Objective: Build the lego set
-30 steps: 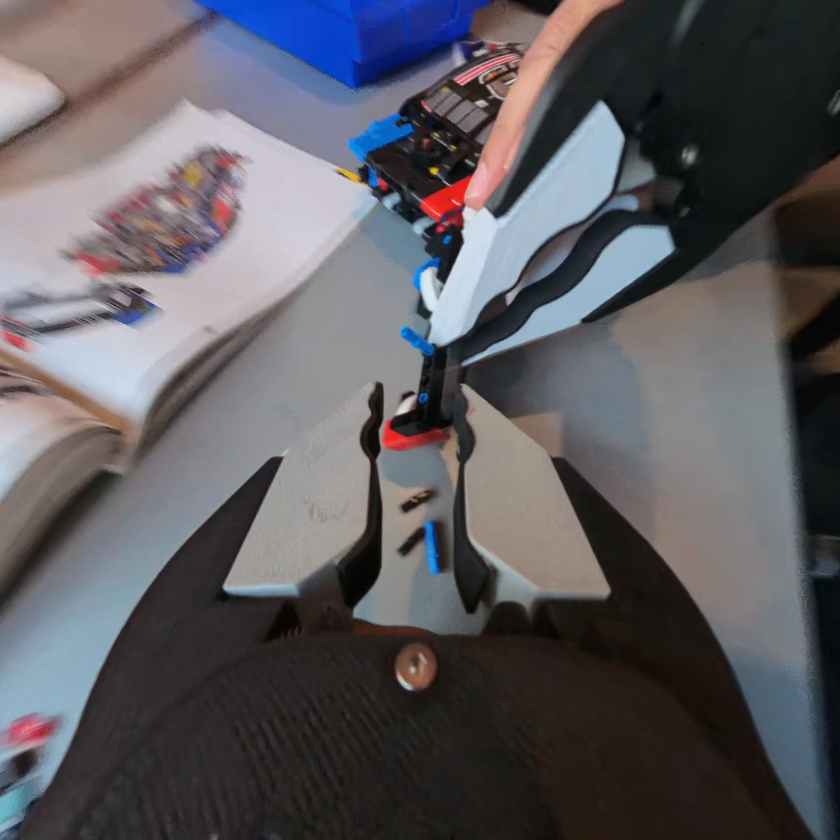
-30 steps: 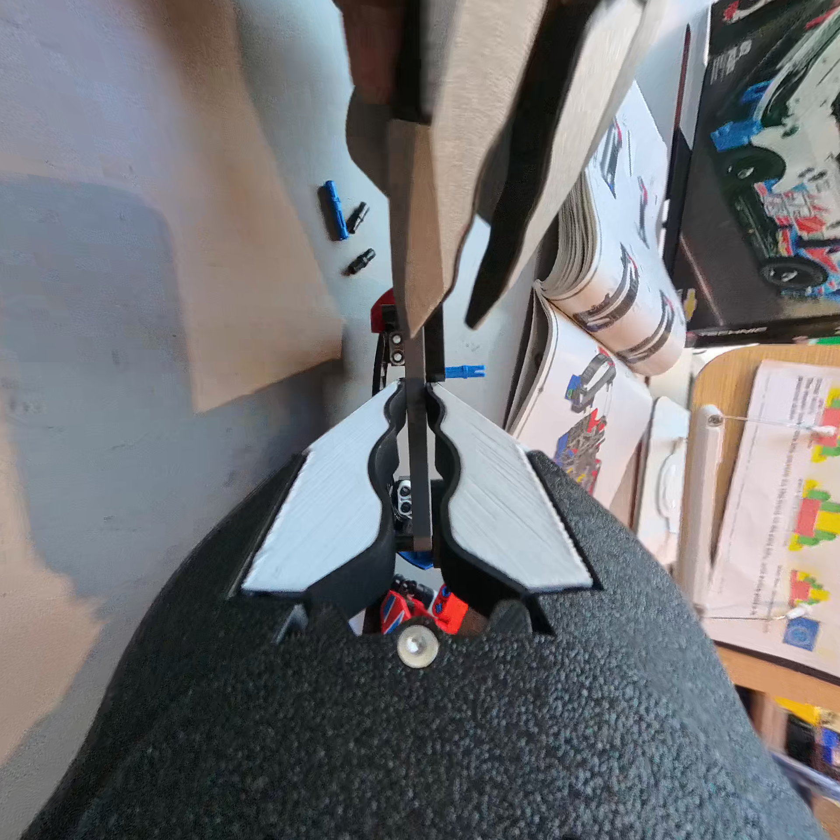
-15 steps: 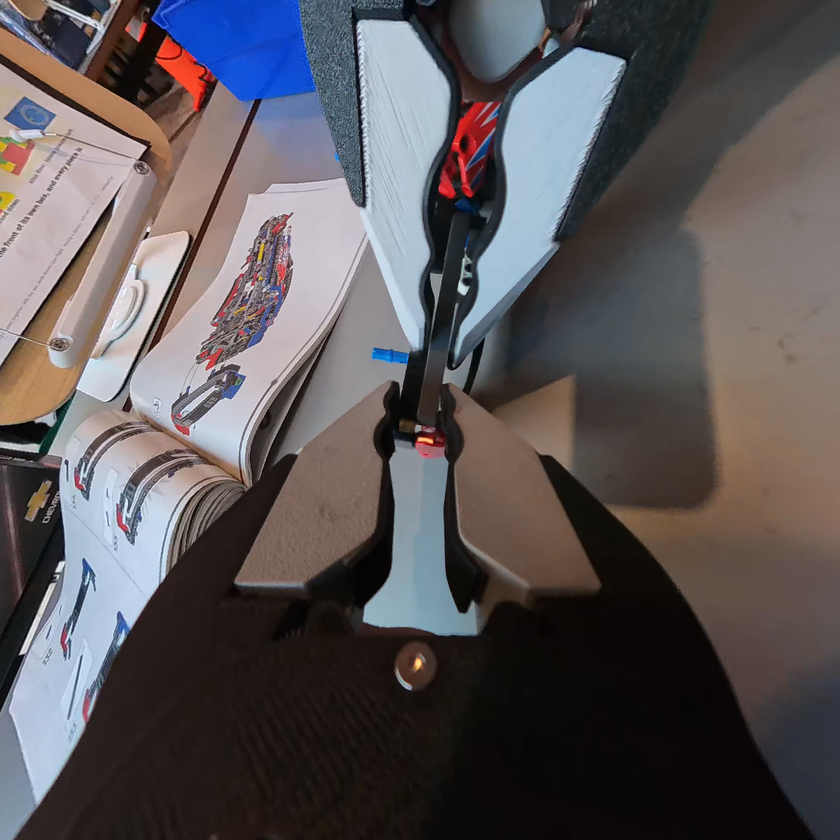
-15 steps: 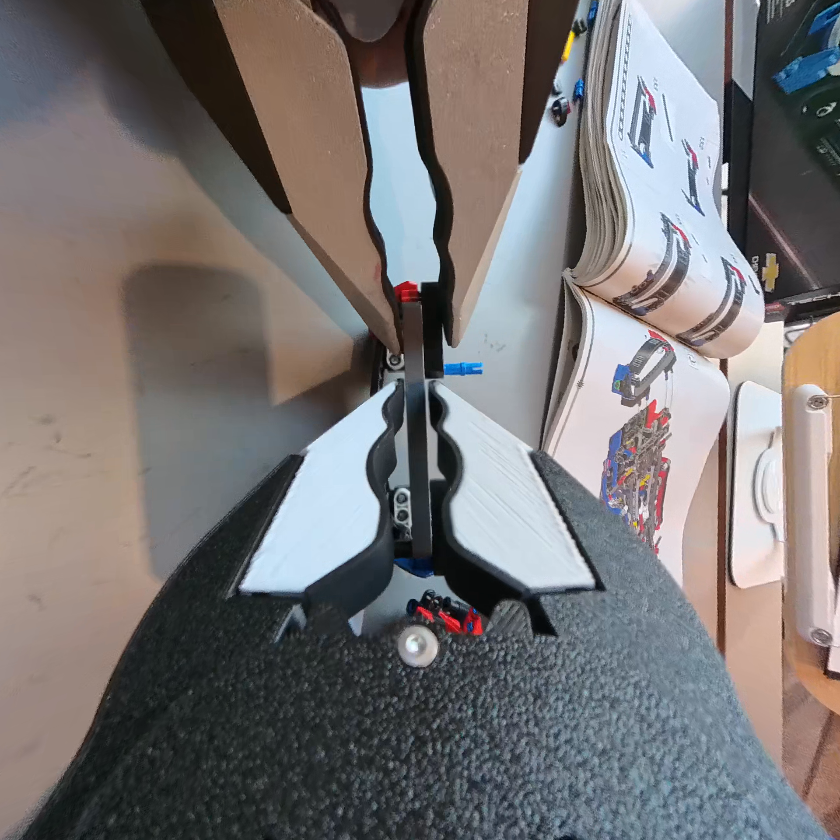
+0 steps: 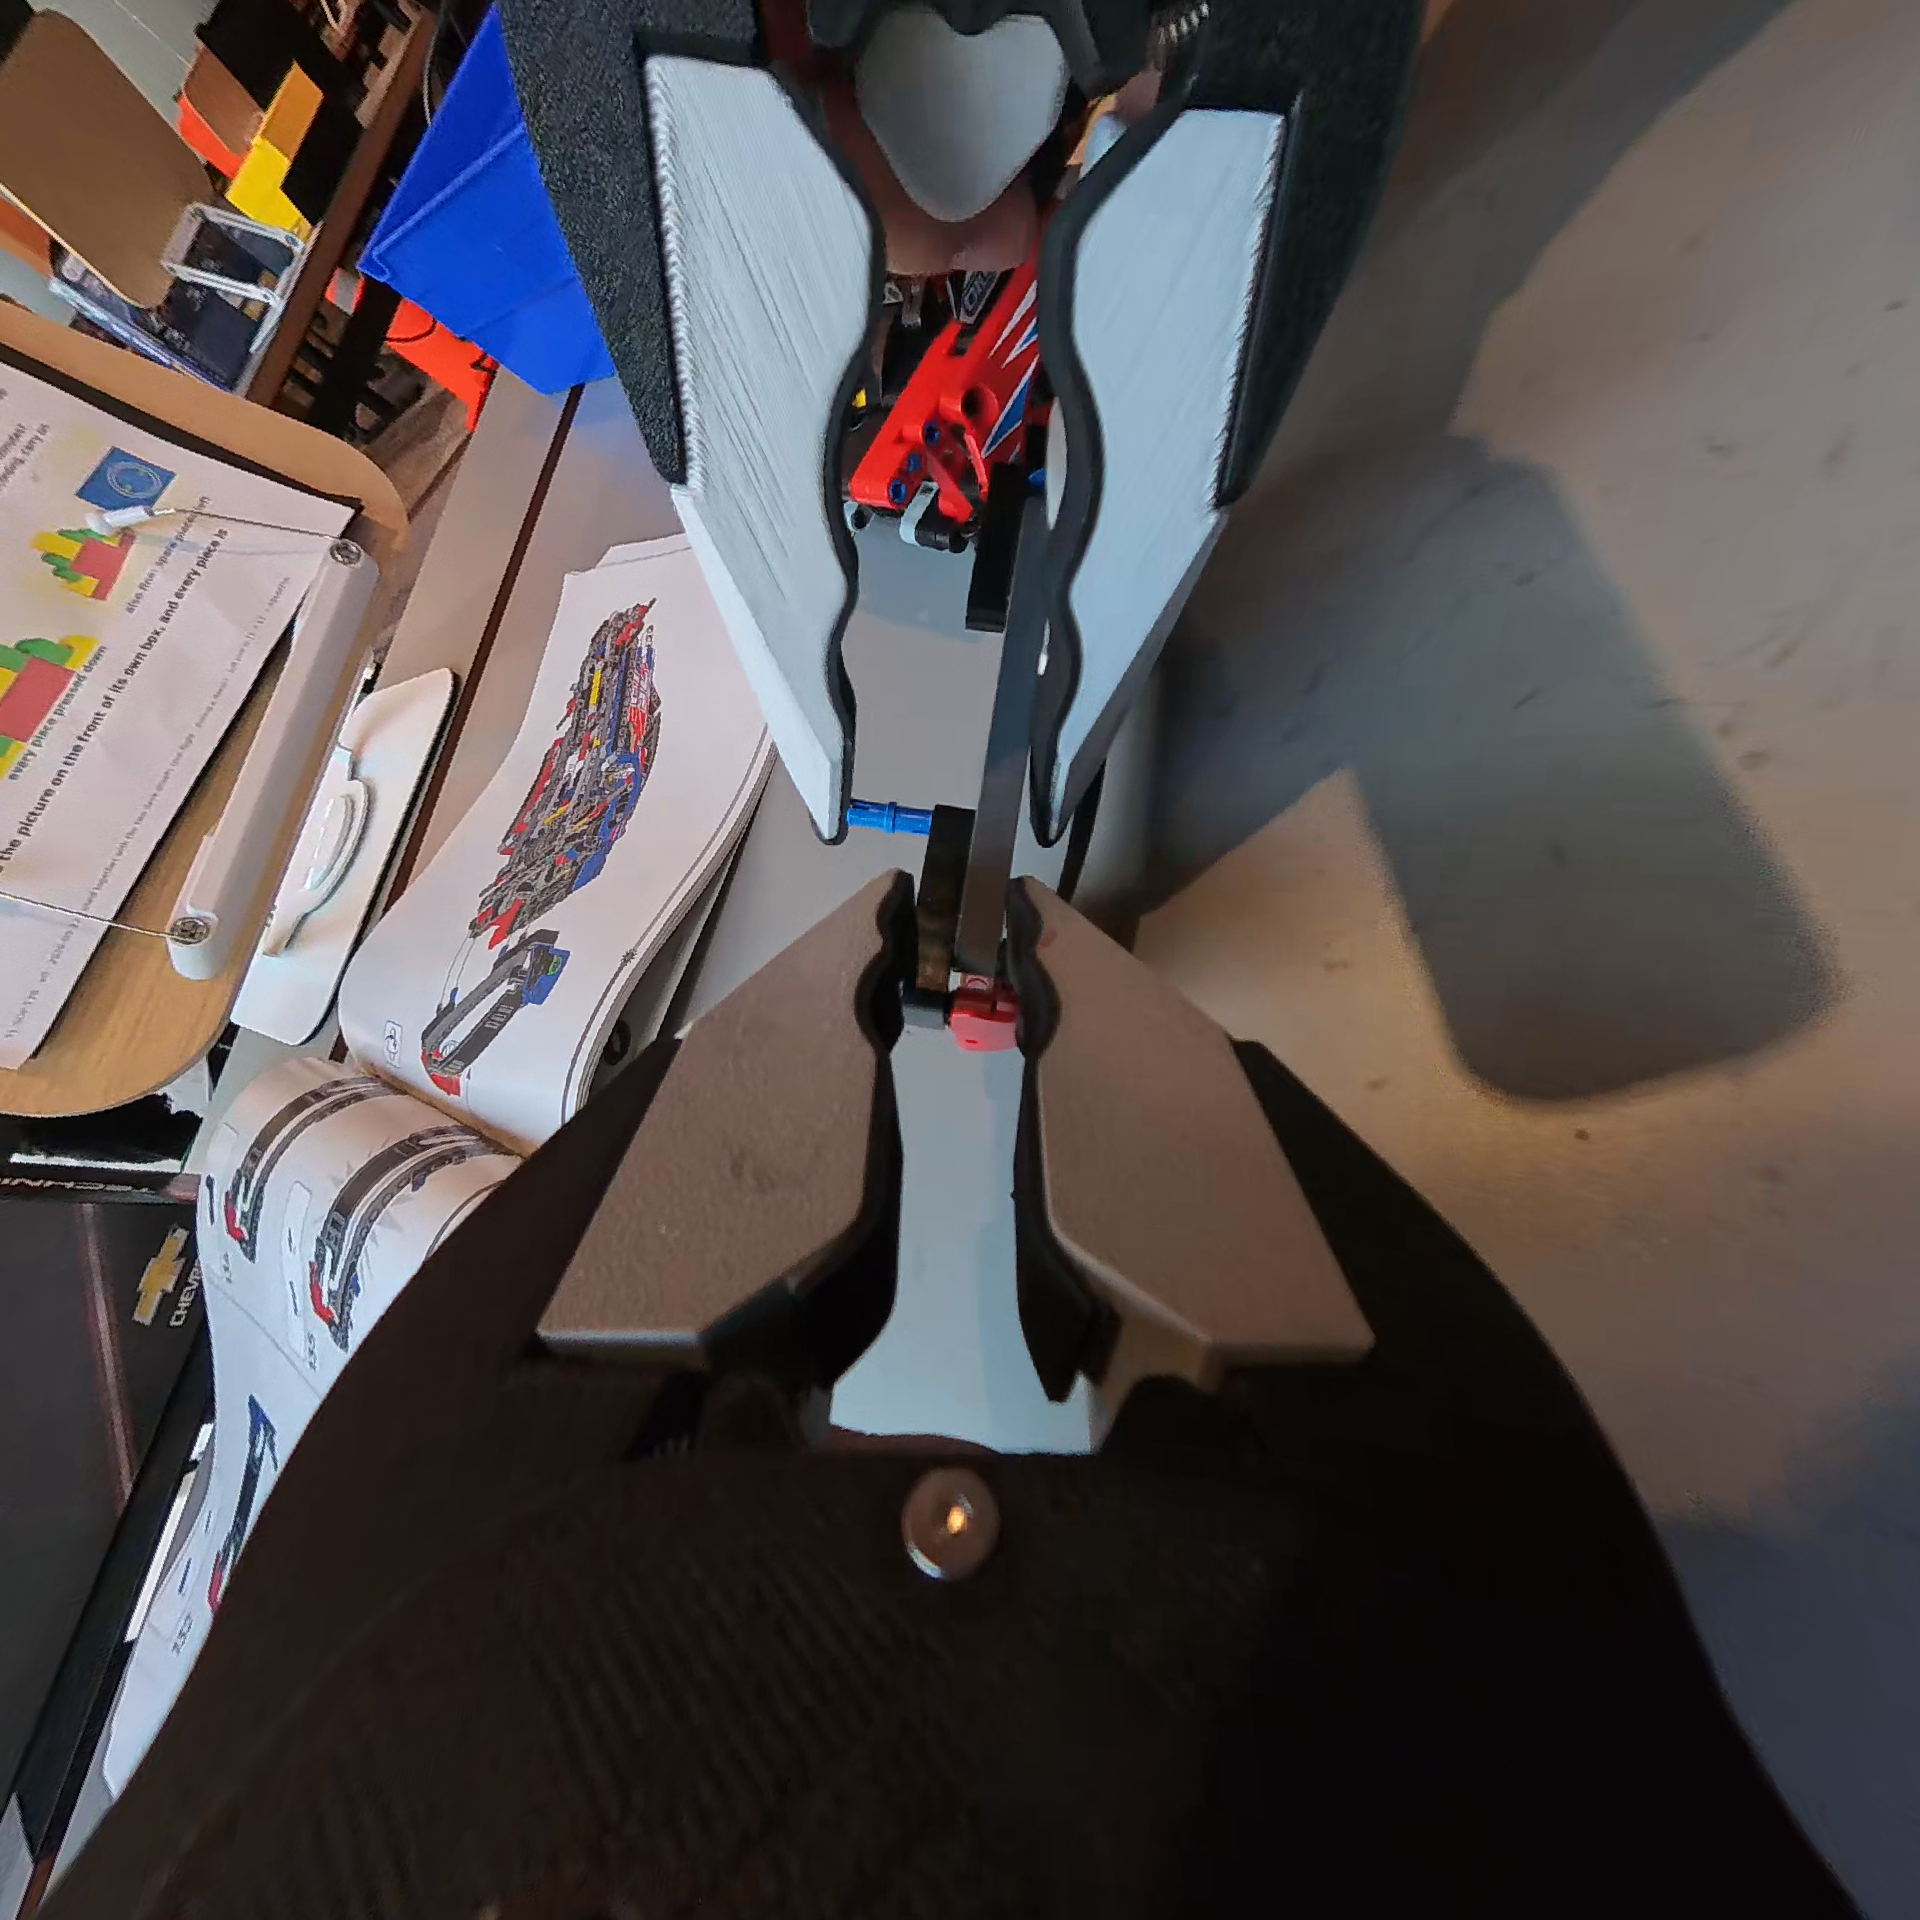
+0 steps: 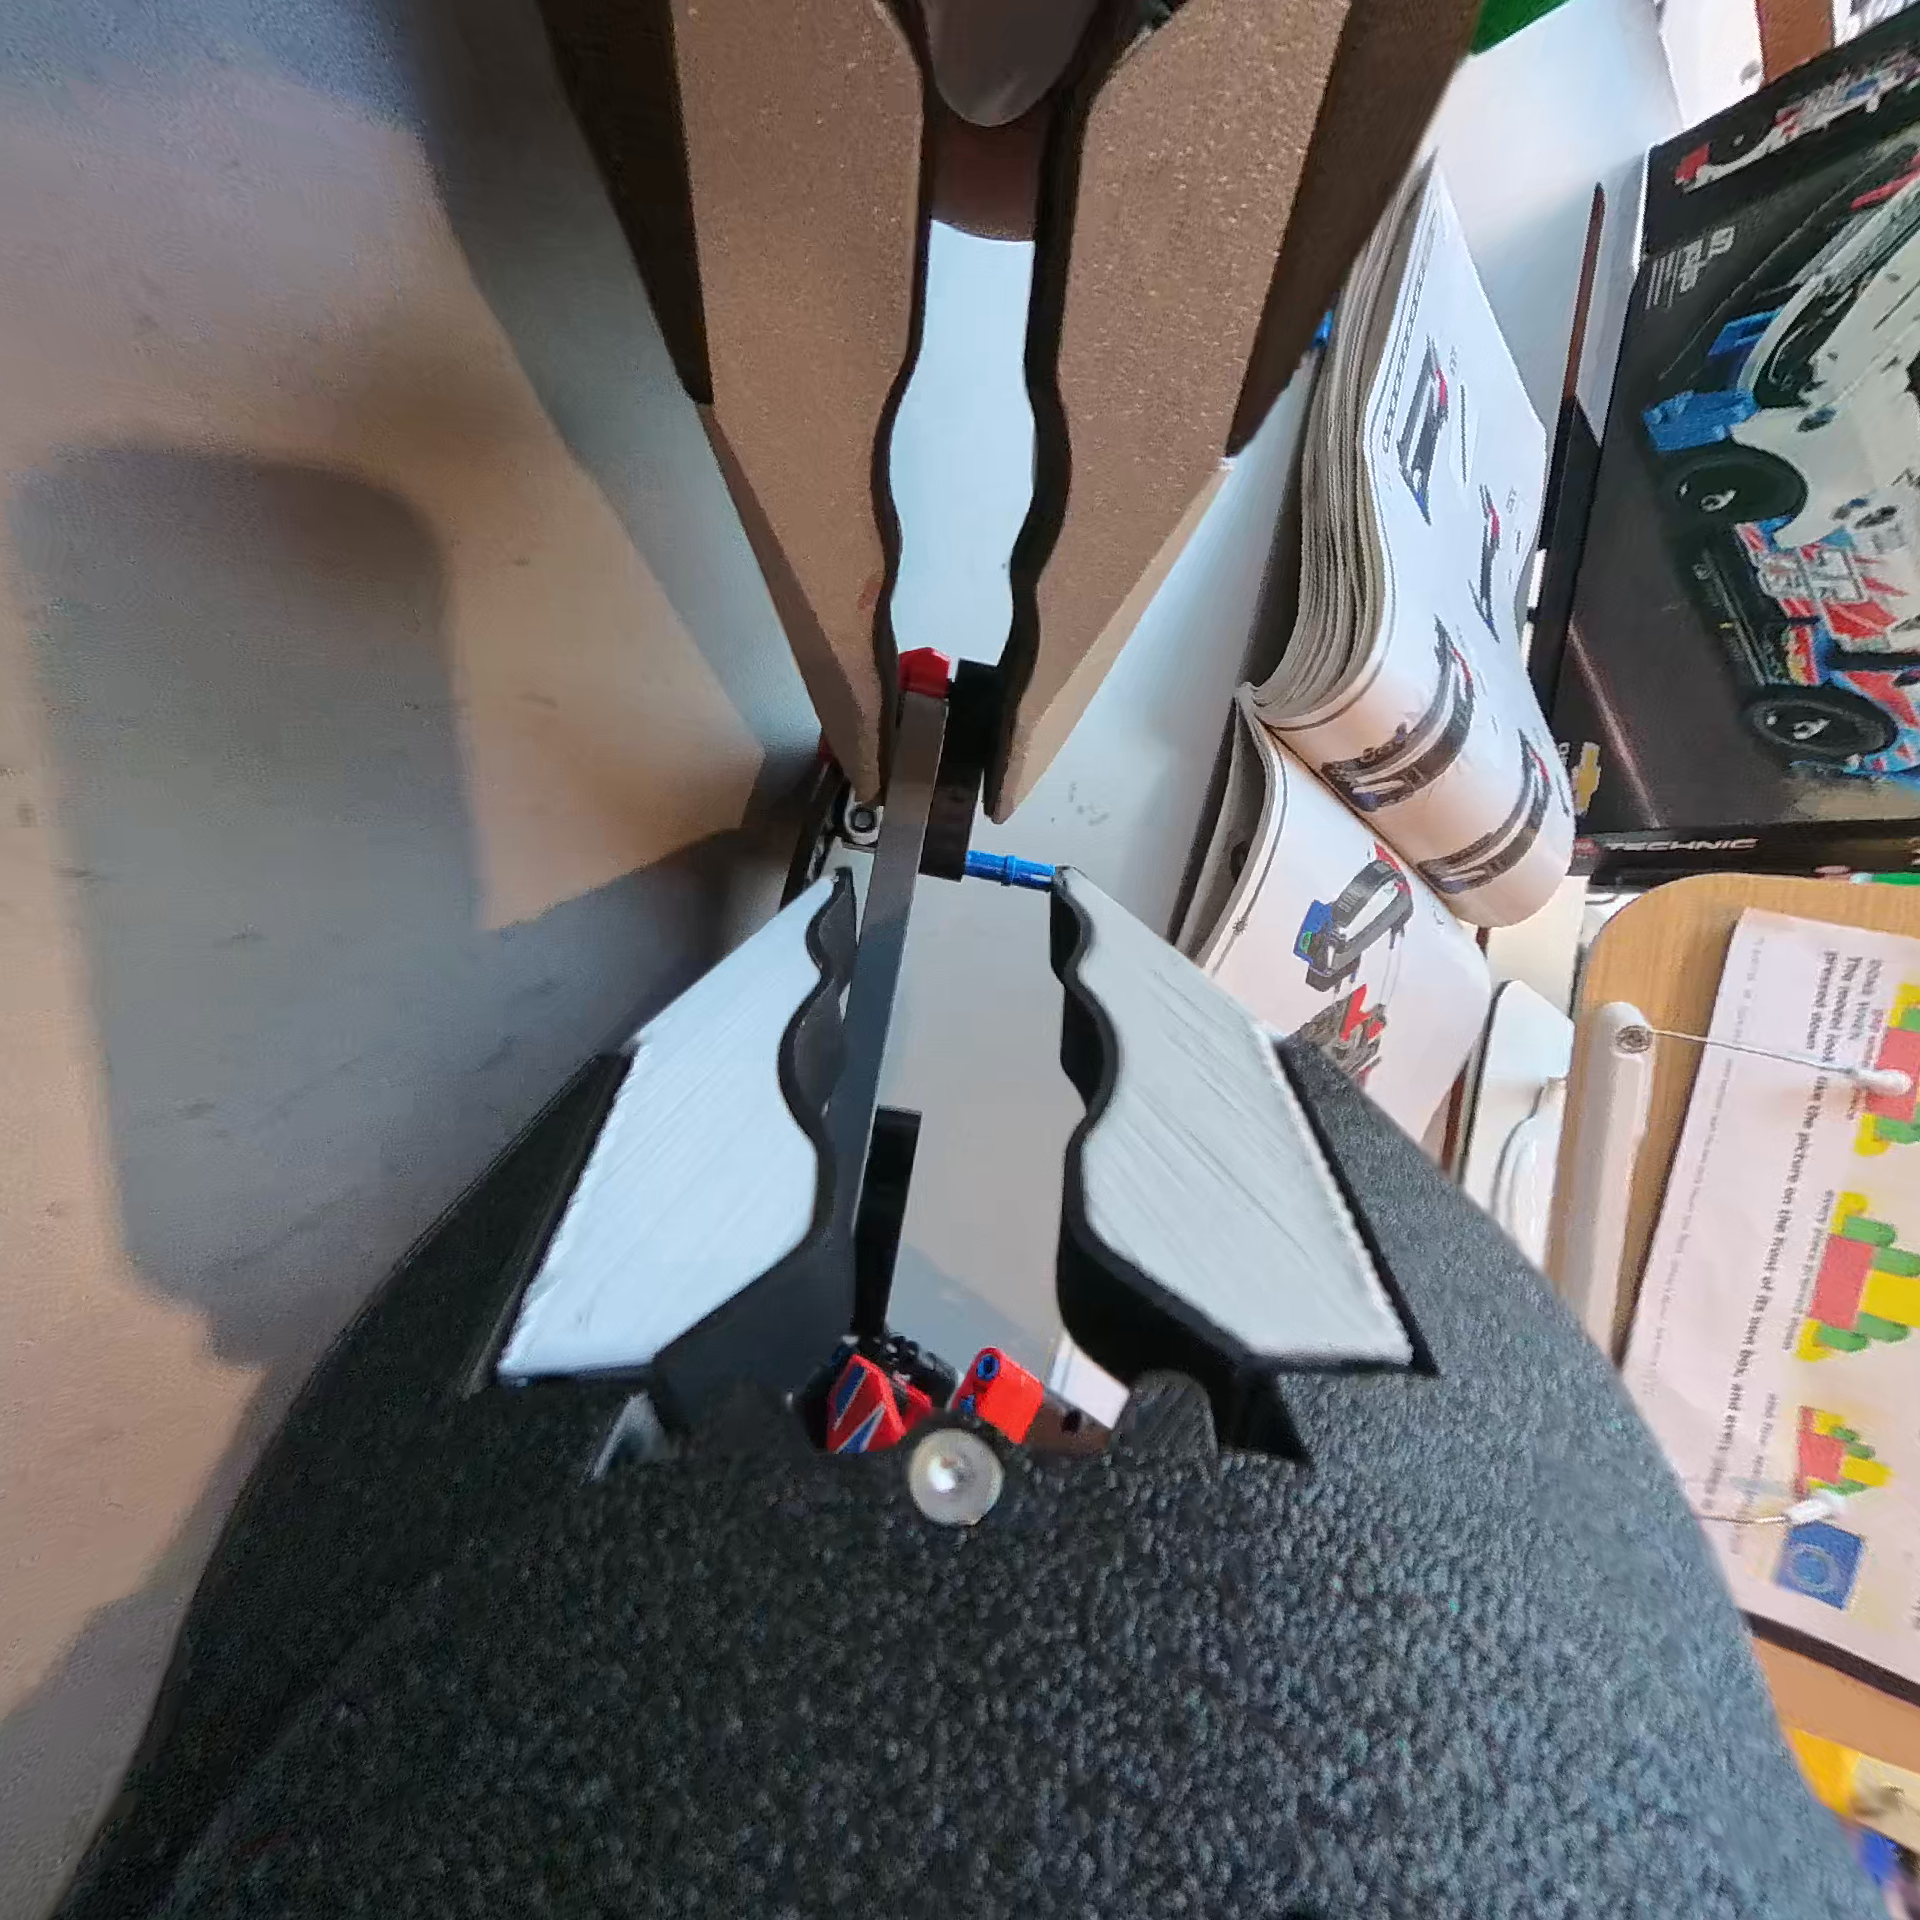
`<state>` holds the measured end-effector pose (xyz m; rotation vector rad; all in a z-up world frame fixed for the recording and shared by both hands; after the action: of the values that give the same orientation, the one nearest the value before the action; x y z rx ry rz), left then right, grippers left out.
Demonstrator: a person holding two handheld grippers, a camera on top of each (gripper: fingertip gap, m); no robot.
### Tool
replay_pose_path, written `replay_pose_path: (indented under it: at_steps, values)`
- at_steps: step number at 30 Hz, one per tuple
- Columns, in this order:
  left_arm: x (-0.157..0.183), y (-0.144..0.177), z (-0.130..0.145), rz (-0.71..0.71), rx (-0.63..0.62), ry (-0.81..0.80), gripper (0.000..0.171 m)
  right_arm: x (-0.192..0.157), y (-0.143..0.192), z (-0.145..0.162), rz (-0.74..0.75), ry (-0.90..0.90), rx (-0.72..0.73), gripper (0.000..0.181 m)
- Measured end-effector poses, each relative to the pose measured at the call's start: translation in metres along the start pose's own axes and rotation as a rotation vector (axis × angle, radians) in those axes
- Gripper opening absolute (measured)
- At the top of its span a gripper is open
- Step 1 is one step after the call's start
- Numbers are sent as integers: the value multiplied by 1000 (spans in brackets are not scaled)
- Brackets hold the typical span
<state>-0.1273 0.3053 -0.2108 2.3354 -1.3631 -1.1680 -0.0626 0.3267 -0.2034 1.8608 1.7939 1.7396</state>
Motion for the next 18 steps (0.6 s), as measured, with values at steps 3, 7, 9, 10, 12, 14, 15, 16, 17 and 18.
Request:
replay_pose_path:
  at_steps: [3,7,9,10,12,14,15,16,17,18]
  values:
    - [0,0,0,8,7,5,14,1,-1,-1,0,42,-14,38]
    - [1,2,0,11,8,-4,14,1,-2,-2,-21,33,-17,37]
    - [0,1,0,11,5,13,14,2,-2,-1,-17,44,-22,36]
    - [0,1,0,13,5,25,14,2,-3,-1,-16,46,-26,36]
    - [-1,1,1,15,7,37,14,2,-3,-1,-11,57,-33,36]
    - [-1,0,1,16,6,49,14,2,-3,-1,-11,59,-42,35]
    - [-1,0,1,12,4,45,14,2,-3,-2,-8,60,-44,35]
    - [-1,0,0,10,2,42,14,2,-3,-2,-4,63,-43,34]
    - [-1,0,0,11,1,42,14,2,-3,-2,-1,67,-38,34]
    - [-1,1,0,15,1,39,14,1,-3,-2,-2,70,-32,33]
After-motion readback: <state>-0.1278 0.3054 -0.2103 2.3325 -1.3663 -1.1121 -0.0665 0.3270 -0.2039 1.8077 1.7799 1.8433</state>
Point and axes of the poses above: each gripper's, where its closed fingertips meet, y back along the fingers, z out of its underside, x = y × z across the jaws, the point moved 5 cm from there along y, back along the fingers, and after that the axes turned 2 degrees about z, right-handed, at the moved point
